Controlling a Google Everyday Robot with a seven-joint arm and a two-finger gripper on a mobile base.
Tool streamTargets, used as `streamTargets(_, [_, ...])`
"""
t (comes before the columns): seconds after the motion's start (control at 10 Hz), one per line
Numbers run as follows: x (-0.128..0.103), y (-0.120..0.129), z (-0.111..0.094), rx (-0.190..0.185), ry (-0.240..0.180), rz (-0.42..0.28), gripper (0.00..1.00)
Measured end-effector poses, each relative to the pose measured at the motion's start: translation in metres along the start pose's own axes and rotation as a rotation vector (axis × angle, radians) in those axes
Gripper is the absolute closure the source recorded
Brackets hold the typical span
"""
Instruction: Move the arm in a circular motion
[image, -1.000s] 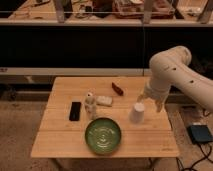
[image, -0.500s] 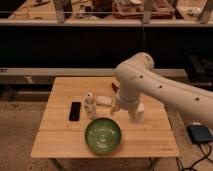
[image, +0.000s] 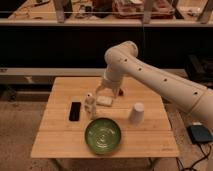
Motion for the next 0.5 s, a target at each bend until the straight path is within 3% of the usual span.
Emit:
streamTargets(0.2, [0.048, 0.006, 0.007, 0.021, 0.053, 0.014, 0.40])
streamTargets(0.3, [0.077, 0.022, 0.008, 0.011, 0.090, 0.041, 0.40])
streamTargets(0.5, [0.114, 0.080, -0.003, -0.050, 0.146, 0.130, 0.40])
